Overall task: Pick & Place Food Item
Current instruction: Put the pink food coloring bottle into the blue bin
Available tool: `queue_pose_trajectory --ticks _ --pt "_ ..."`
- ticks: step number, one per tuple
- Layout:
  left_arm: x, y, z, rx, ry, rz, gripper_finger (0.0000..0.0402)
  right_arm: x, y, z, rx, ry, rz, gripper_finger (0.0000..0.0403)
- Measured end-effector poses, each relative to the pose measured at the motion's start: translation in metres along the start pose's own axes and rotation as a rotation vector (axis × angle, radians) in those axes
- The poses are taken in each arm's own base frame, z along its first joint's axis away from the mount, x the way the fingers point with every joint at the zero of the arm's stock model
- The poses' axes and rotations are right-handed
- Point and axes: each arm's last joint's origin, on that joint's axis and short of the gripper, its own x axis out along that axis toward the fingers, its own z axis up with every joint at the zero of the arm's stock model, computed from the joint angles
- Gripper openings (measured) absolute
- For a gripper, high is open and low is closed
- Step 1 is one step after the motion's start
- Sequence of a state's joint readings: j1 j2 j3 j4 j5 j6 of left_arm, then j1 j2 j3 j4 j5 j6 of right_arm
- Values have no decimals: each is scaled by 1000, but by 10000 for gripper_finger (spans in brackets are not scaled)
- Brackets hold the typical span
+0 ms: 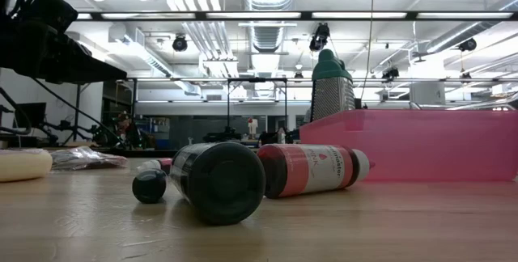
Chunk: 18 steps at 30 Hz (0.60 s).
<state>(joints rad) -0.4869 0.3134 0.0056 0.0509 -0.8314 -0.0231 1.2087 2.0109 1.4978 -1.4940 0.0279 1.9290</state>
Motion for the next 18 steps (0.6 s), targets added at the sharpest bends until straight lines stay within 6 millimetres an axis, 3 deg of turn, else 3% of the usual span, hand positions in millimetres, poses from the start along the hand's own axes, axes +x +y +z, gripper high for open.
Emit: queue_pose_trajectory --ticks 9,18 --pt "0 0 0 -1 -1 0 12 -44 -11 16 30 -127 153 226" --pt "0 0 0 1 0 0 12 -72 -31 38 35 -252 309 226"
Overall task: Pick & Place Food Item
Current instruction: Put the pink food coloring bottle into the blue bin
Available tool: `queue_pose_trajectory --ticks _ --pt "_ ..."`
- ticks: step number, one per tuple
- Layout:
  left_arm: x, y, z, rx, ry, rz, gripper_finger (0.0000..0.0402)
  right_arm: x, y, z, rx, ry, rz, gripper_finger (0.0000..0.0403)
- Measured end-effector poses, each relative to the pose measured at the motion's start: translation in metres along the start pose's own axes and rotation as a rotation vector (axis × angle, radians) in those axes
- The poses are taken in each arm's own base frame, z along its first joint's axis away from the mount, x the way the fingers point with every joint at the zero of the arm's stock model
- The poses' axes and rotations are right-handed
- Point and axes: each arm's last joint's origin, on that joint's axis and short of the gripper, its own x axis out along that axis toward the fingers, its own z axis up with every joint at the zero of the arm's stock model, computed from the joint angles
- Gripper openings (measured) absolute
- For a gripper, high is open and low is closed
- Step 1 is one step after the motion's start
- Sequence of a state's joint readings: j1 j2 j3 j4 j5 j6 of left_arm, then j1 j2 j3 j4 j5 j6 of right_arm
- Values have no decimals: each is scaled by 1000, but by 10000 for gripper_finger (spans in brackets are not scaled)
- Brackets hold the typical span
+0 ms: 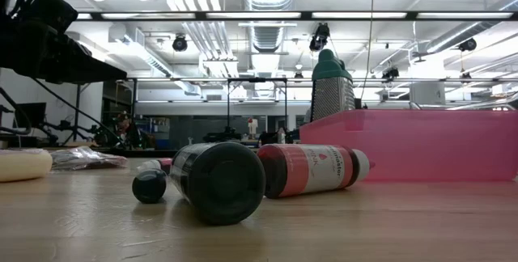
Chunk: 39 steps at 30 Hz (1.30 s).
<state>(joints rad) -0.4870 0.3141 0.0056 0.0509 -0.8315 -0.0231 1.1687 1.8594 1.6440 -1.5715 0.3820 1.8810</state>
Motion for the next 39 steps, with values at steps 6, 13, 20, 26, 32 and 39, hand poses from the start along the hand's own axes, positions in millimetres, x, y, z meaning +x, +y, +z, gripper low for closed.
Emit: queue_pose_trajectory --ticks 6,13,20,26,32,39 --pt "0 0 0 0 0 0 12 -5 -5 20 -53 -171 63 226" --pt "0 0 0 0 0 0 12 0 -1 42 -382 -447 12 224" --pt "0 0 0 0 0 1 12 16 2 81 -531 -501 -132 224" --pt "0 0 0 0 0 0 12 31 7 113 -843 -440 -246 224" --pt "0 0 0 0 0 0 12 47 9 142 -1005 -331 -259 224" --pt "0 0 0 1 1 0 12 54 16 169 -1167 -313 -145 224"
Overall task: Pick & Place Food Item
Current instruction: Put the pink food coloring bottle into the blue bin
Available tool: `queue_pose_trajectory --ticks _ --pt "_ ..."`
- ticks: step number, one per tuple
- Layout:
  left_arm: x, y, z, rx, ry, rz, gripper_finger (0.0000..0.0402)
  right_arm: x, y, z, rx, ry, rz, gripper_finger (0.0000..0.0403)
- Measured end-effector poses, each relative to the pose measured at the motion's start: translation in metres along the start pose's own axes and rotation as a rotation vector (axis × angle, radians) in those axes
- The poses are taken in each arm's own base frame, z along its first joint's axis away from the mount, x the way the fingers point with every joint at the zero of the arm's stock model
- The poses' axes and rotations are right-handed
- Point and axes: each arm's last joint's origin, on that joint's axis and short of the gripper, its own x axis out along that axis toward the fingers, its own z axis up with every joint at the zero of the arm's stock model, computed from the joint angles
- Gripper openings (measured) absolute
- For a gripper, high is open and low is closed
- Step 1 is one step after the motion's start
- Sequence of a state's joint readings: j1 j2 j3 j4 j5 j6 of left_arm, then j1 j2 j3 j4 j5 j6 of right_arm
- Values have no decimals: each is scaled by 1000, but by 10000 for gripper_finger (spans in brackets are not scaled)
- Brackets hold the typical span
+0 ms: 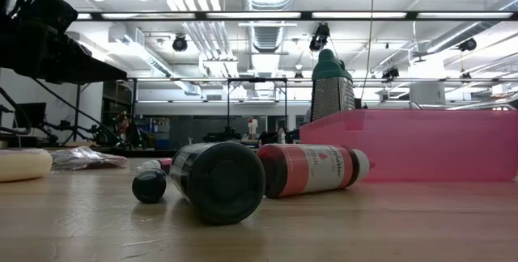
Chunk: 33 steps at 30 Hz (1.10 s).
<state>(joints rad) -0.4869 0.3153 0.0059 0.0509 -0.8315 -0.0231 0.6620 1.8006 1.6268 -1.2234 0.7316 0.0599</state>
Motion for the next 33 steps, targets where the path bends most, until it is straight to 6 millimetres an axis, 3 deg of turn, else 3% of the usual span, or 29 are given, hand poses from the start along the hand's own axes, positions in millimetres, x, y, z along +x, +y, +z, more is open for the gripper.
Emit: queue_pose_trajectory --ticks 9,17,21,33 --pt "0 0 0 0 0 0 12 18 -29 6 15 -83 296 224" --pt "0 0 0 0 0 0 12 36 -35 14 -69 -214 362 224" --pt "0 0 0 0 0 0 12 48 -31 16 -39 -276 432 224" --pt "0 0 0 0 0 0 12 97 3 2 21 -359 398 224"
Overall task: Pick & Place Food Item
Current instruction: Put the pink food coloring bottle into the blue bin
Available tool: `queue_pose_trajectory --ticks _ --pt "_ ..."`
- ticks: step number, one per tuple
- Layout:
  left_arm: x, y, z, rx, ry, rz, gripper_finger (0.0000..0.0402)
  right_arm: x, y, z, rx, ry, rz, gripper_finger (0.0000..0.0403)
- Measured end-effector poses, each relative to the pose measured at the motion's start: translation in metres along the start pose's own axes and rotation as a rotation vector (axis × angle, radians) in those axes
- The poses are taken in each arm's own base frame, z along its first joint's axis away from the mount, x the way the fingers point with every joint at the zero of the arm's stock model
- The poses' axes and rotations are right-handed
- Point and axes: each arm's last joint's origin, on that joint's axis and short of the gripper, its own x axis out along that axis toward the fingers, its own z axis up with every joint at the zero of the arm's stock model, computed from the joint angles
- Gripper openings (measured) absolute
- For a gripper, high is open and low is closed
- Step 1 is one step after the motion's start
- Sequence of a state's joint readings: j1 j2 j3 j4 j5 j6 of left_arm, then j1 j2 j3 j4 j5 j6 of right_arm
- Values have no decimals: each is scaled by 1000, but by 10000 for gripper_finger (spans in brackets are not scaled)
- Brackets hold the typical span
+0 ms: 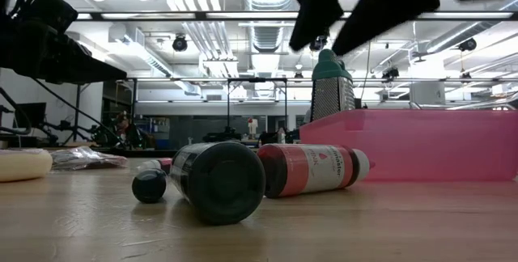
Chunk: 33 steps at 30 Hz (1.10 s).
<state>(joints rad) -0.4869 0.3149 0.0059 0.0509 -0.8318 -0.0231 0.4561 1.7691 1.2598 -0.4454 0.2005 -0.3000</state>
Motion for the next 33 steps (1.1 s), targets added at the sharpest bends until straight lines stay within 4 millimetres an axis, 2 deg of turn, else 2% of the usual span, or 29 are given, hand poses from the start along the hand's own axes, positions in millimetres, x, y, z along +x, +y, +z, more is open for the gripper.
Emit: queue_pose_trajectory --ticks 8,15,29,33 --pt "0 0 0 0 0 0 12 25 13 -21 25 -90 -13 224" --pt "0 0 0 1 1 0 12 53 21 -34 16 -8 14 224" --pt "1 -1 -2 17 16 0 12 83 21 -29 19 69 52 224" --pt "1 -1 -2 21 19 0 12 85 17 -24 32 97 54 224"
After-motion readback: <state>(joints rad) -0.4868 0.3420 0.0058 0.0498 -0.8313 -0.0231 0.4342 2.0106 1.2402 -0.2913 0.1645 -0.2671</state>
